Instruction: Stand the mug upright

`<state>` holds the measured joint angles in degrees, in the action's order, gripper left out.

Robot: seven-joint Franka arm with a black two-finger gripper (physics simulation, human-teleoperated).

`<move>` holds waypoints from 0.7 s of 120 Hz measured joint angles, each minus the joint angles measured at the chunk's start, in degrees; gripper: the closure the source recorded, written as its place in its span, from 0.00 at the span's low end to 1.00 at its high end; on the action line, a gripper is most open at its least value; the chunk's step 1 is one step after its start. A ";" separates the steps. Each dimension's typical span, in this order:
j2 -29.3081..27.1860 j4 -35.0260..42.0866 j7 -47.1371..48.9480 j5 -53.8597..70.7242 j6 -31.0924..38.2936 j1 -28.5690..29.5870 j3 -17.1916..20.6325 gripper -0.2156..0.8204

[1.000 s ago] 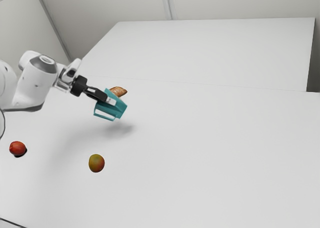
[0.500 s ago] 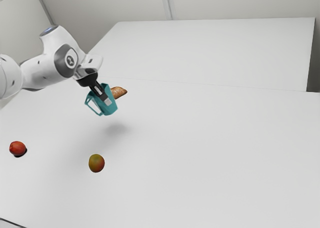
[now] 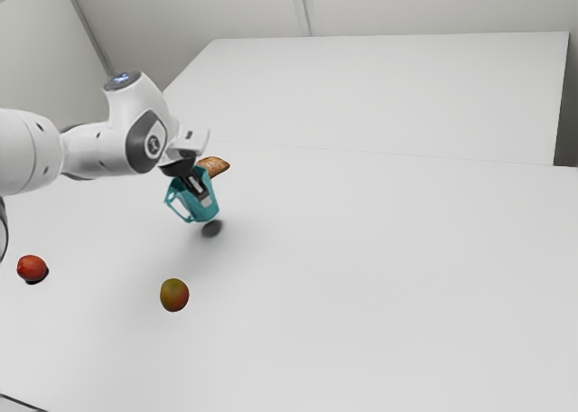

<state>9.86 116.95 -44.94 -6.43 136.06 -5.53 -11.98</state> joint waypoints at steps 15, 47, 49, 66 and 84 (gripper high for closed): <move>-0.13 1.11 2.12 1.84 1.76 -0.35 0.99 0.94; 0.03 4.21 5.57 2.75 4.75 -0.37 1.33 0.94; 0.08 4.35 5.74 2.77 4.93 -0.37 1.33 0.94; 0.48 4.77 7.03 2.84 5.99 -0.41 1.33 0.94; 1.53 4.79 8.11 2.87 6.68 -0.63 1.33 0.94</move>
<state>11.39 121.74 -36.83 -3.56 142.74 -6.16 -10.65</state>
